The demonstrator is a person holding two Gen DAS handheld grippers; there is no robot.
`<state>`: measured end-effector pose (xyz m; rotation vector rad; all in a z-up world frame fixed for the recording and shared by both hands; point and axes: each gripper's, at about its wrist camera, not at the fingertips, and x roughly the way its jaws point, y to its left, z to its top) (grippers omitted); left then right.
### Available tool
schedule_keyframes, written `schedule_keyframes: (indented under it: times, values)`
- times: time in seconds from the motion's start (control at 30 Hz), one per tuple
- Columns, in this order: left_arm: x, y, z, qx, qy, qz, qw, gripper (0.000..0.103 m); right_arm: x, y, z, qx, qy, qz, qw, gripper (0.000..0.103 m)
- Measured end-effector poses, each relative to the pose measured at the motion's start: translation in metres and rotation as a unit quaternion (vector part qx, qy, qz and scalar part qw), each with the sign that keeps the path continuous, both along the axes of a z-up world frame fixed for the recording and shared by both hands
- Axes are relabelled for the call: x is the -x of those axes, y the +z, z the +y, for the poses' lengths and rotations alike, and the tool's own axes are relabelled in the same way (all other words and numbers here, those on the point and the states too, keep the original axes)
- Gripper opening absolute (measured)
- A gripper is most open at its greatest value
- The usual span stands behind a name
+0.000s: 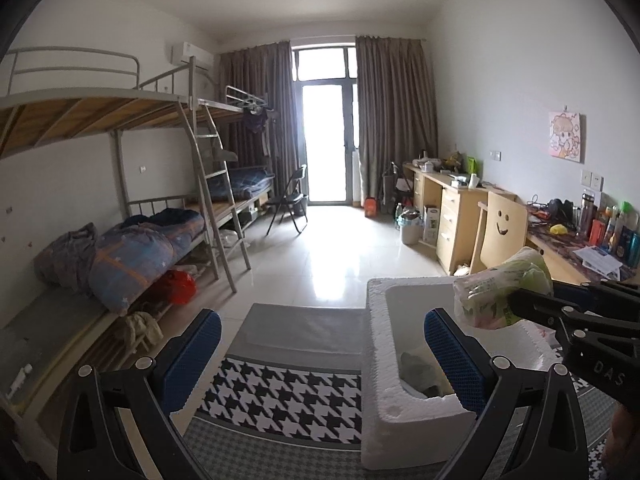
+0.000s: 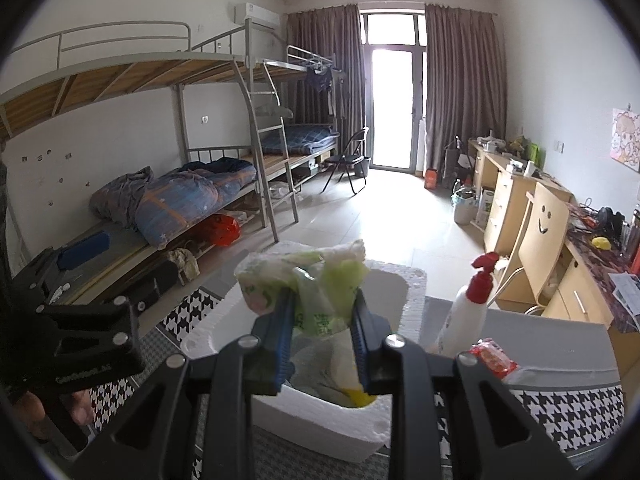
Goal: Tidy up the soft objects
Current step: 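Lower the green bag into the box and open the right tool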
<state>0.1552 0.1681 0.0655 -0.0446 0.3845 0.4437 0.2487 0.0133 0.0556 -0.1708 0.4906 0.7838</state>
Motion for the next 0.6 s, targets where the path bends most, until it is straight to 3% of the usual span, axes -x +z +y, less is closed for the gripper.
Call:
schedule_keyframes:
  times: [0.4, 0.47, 0.53, 0.6]
  values:
    - [0.004, -0.004, 0.007, 0.006, 0.008, 0.003, 0.9999, 0.102, -0.022, -0.017, 0.015, 0.017, -0.008, 0.041, 0.999, 0.032]
    - [0.004, -0.004, 0.008, 0.007, 0.008, 0.004, 0.9999, 0.102, -0.027, -0.022, 0.017, 0.022, -0.007, 0.052, 0.998, 0.039]
    - [0.004, -0.004, 0.009, 0.007, 0.006, 0.006, 0.9999, 0.102, -0.030, -0.025, 0.019, 0.029, -0.002, 0.062, 0.998, 0.068]
    - [0.004, -0.004, 0.009, 0.007, 0.006, 0.007, 0.9999, 0.102, -0.032, -0.026, 0.018, 0.027, -0.004, 0.060, 0.998, 0.071]
